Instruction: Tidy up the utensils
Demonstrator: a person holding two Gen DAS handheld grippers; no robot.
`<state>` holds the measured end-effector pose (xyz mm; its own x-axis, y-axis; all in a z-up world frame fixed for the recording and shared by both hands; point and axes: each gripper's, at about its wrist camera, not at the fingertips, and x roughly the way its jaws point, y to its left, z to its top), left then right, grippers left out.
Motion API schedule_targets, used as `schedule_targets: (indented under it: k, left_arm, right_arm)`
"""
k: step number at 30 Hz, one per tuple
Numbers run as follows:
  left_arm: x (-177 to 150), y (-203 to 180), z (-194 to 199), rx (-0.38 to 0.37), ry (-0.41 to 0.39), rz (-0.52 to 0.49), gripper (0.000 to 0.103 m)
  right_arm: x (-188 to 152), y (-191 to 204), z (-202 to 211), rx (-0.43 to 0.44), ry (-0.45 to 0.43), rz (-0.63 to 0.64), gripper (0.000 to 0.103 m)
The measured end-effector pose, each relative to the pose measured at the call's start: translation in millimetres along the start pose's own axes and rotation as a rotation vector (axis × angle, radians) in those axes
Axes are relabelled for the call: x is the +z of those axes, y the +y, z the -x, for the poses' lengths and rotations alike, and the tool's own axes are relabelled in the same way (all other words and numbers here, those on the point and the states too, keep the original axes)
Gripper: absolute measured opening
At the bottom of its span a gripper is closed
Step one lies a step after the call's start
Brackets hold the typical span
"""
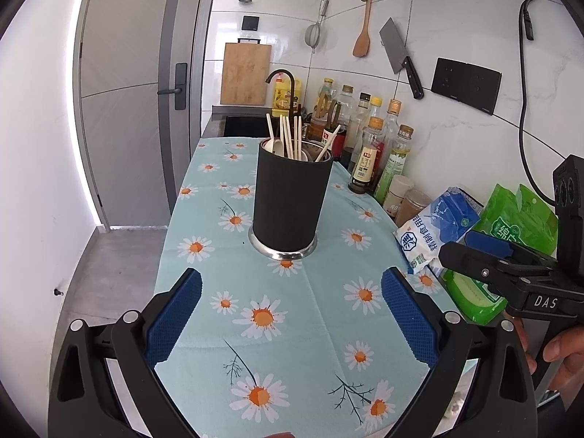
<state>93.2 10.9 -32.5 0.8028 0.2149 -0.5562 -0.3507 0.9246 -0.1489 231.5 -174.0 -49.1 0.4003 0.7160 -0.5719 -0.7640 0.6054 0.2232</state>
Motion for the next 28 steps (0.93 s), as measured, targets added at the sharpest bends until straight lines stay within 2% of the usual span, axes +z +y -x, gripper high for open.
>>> schedule_targets:
  k: [28]
  left_arm:
    - [1.7,-3.1,-8.6,-0.001,0.014,0.002,0.096]
  right_arm:
    - [1.0,-4.3,-7.1,0.003,0.010,-0.008,0.098]
